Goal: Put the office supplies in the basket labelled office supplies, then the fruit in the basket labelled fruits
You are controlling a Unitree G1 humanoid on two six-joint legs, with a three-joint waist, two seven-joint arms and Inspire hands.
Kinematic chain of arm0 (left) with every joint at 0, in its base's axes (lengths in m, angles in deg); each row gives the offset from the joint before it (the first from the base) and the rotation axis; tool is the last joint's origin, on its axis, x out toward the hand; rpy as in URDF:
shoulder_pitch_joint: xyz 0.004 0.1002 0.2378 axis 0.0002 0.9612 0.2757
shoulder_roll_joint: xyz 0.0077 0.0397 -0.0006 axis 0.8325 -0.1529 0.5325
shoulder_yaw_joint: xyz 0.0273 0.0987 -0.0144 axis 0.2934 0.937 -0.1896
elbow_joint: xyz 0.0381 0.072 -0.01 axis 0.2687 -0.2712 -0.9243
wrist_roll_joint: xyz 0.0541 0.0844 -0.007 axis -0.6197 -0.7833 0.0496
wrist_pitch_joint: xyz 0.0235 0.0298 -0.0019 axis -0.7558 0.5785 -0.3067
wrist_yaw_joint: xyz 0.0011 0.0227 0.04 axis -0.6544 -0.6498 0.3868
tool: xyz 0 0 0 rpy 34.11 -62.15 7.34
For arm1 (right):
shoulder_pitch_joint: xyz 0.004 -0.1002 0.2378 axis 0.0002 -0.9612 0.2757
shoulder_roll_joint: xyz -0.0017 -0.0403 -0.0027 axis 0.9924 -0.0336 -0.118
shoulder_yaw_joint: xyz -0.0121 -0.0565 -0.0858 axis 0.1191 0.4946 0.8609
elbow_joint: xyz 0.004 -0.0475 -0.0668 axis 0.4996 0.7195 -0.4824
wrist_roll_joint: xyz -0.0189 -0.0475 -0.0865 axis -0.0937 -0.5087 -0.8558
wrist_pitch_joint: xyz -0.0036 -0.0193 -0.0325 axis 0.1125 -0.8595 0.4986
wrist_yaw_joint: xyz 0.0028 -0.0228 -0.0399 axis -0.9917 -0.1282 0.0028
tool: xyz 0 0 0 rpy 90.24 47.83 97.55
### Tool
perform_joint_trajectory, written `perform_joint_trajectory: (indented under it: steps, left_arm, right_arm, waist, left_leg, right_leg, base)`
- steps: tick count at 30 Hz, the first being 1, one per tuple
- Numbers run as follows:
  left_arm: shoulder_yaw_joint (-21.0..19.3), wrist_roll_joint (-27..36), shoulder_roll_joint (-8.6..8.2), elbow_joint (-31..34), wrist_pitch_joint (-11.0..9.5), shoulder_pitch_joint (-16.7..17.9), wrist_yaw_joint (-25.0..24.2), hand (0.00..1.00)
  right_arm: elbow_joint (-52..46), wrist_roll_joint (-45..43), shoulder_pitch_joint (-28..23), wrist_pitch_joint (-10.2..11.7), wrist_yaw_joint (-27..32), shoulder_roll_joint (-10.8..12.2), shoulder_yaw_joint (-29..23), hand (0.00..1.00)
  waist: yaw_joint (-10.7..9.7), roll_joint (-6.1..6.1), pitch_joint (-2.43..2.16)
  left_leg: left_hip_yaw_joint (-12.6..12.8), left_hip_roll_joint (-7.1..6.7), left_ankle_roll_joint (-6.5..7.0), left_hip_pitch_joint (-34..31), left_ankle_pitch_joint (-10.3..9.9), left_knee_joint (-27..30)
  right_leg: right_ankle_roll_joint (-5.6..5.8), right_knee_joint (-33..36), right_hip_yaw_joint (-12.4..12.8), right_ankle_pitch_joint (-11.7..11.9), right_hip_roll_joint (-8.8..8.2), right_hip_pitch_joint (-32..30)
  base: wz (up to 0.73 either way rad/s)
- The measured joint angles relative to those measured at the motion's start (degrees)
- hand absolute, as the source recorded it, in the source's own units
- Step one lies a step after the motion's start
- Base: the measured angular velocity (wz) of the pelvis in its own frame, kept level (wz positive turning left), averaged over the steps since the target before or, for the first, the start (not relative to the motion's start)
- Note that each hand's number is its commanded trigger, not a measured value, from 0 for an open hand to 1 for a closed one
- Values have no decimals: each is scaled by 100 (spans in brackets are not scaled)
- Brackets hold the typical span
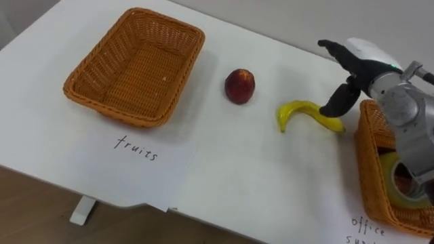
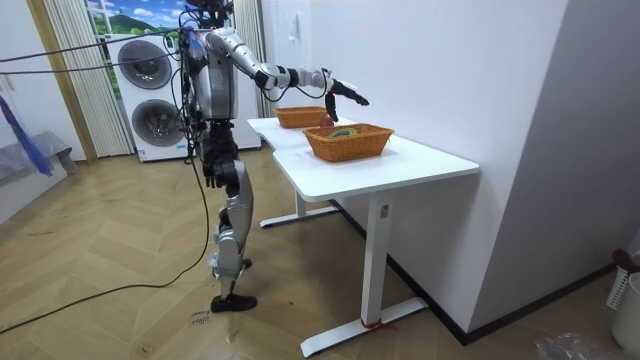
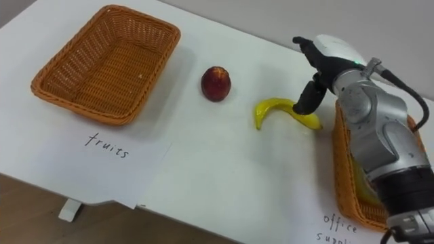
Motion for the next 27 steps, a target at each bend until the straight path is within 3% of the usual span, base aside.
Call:
perform_joint_trajectory:
  steps: [9,12,16,27]
  left_arm:
    - [106,1,5,-23,-11,-151,43,0]
    - [216,2,46,-10,-17,-194,55,0]
    - [248,3,53,-11,-15,-200,55,0]
    - [333,2,52,4,-13,-183,173,0]
  right_arm:
    - [256,3,1,-3,12,6,318,0]
    - [346,3,2,-3,40,32,405,0]
    - [455,3,2,-6,95,64,500,0]
    - [1268,2,118,32,761,269,476,0]
  waist:
    - [204,-1,-3]
    - [251,-52,-17]
    - [254,-130,15]
    - [389,-17,94]
  left_leg:
    - [1,0,0,-37,1,10]
    - [4,0,1,-91,5,15]
    - [4,0,1,-102,5,15]
    - [-74,-9,-1,-252,7,54]
  right_leg:
    - [-9,2,17,6,1,-37]
    - [-17,6,22,10,1,-92]
    - [-17,0,24,11,2,-92]
    - [-20,4,-46,13,1,-185]
  base:
    - [0]
    - [0]
    - [0]
    - [3]
